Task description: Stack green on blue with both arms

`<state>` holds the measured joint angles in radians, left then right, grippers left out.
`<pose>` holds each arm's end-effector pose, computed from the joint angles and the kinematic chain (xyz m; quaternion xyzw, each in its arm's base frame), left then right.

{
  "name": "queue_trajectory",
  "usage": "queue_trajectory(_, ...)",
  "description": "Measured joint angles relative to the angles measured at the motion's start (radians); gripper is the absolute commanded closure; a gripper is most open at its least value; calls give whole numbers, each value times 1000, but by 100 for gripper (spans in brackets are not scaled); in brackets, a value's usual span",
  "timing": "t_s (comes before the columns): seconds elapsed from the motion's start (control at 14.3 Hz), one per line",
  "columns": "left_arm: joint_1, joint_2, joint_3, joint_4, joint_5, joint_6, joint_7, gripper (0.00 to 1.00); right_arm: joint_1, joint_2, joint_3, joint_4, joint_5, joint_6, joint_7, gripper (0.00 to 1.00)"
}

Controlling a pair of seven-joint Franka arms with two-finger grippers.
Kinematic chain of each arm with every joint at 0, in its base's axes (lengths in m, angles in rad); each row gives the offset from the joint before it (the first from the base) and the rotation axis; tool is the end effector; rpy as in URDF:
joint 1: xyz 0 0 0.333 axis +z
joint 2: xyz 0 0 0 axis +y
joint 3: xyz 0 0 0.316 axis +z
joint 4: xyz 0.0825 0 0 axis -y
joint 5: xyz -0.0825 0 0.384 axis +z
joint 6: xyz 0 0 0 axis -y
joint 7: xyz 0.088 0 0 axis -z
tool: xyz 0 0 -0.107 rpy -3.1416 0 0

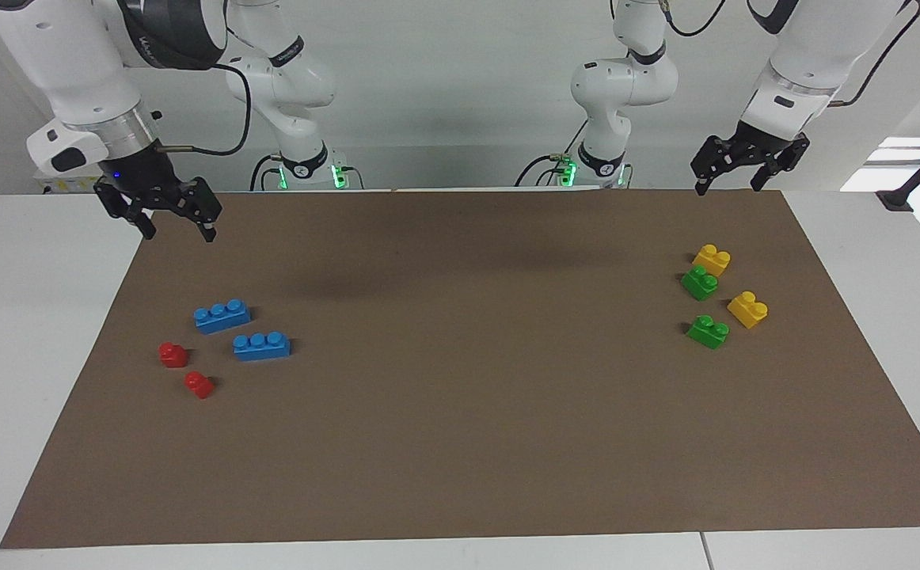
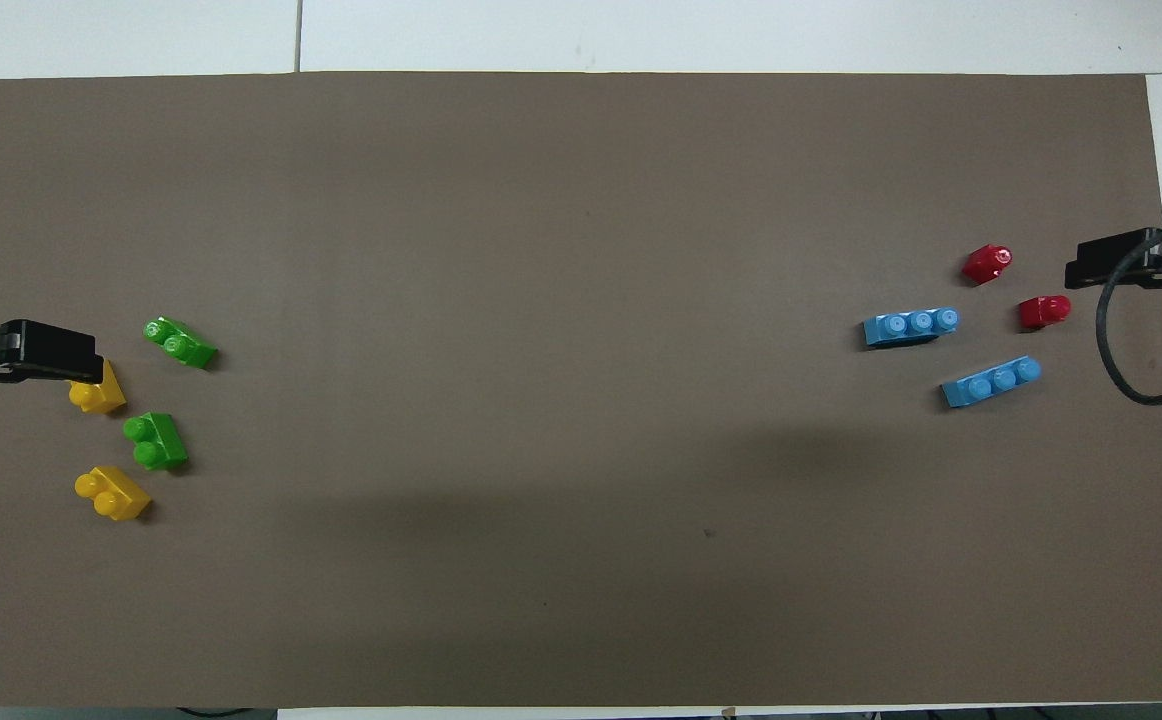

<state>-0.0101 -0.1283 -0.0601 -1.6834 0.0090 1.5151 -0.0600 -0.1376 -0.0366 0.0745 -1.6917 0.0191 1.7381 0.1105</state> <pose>0.5064 -0.0367 0.6349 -0.9998 0.0046 0.0195 0.0096 0.5561 -0.0327 0.6023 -0.9952 0.0878 -0.0412 0.0091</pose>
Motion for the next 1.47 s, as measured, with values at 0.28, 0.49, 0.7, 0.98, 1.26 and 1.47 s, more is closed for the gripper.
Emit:
queue_trajectory(0.28,0,-1,2,-3,0,-3,0,0,-1,31,-2,-4,1,10,303,3)
queue_trajectory(0.49,2,-4,7,-13,0,-4,-1,0,0,53,-1,-5,19,11,568,3)
queue_trajectory(0.7,5,-18,17,-42,0,-4,-6,0,-1,75,-3,-6,92,11,794,3)
queue_trajectory(0.98,30,-37,22,-74,0,0,-79,0,-42,120,-7,-4,219,20,964,3)
queue_trajectory(1.26,30,-52,22,-122,0,48,-214,0,-56,171,-8,-3,269,54,1015,3)
queue_trajectory(1.47,30,-55,22,-152,-1,83,-299,0,-65,213,-9,-3,282,84,1041,3)
